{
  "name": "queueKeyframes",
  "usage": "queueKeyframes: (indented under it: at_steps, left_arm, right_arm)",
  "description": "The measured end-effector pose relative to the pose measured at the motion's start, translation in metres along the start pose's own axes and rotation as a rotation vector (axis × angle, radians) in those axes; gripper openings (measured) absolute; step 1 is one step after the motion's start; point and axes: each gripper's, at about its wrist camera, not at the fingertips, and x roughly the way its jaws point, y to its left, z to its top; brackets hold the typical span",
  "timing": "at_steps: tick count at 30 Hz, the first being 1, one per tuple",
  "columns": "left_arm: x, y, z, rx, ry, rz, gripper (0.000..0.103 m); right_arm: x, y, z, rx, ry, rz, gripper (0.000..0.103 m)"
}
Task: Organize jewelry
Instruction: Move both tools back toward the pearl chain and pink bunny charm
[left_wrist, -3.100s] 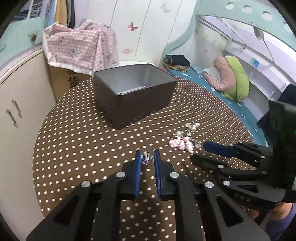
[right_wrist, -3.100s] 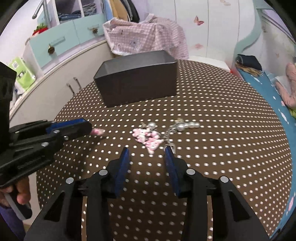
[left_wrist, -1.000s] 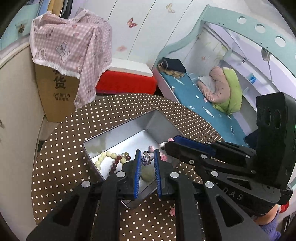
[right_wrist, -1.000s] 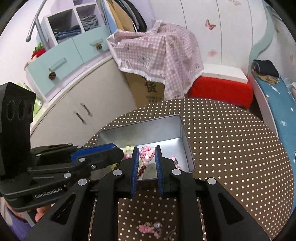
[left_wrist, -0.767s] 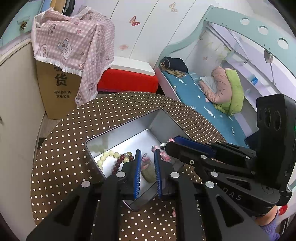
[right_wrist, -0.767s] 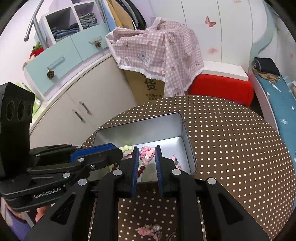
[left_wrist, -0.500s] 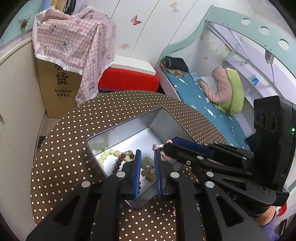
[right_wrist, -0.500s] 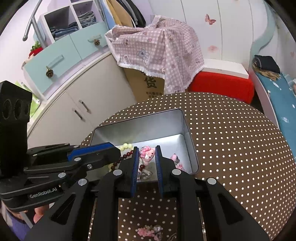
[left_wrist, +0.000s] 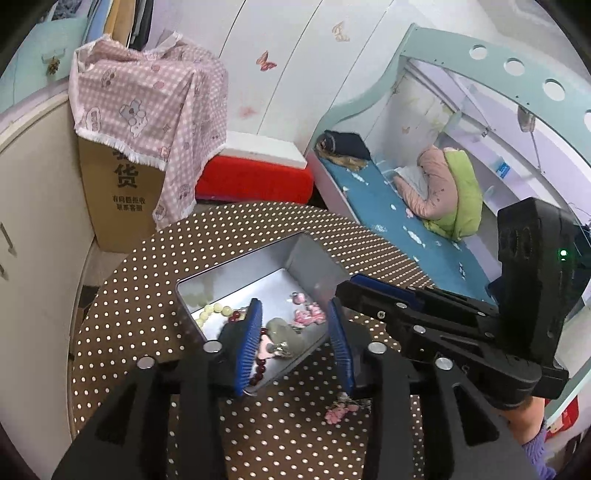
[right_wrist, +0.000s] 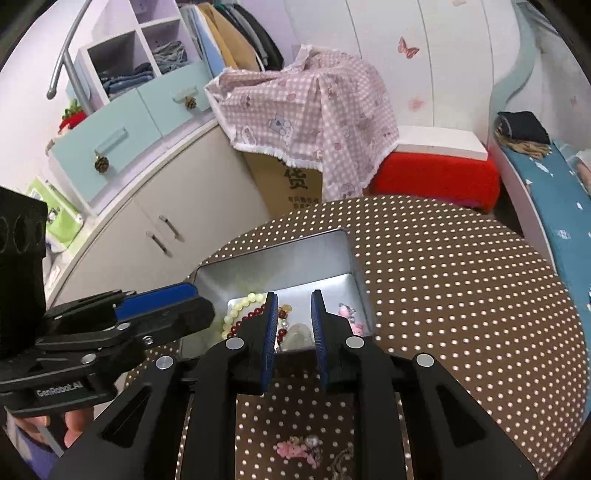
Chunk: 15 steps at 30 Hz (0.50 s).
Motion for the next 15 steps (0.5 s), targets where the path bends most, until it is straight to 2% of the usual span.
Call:
queueKeyframes:
  at_steps: [1,4,9,15]
  left_arm:
    - [-0.004,-0.004,-0.001,0.009,-0.01,0.003,0.038]
    - [-0.016,-0.019,-0.01,0.043,-0.043,0.017,0.039]
    - [-0.026,-0.043,-0.033,0.091,-0.067,0.017,0.043]
    - [-0.017,-0.059,-0.061,0.127,-0.036,0.02,0.043]
  right_arm:
    - [-0.006,-0.002,-0.002,0.002,-0.012,-0.01,0.022]
    - [-0.03,-0.009,-0.011,0.007,-0.054,-0.049,0.042]
    - [-0.058,-0.023,-0.039,0.007,-0.08,-0.098,0.042]
    - [-0.069,-0.043,-0.079,0.029,-0.053,-0.155,0.042]
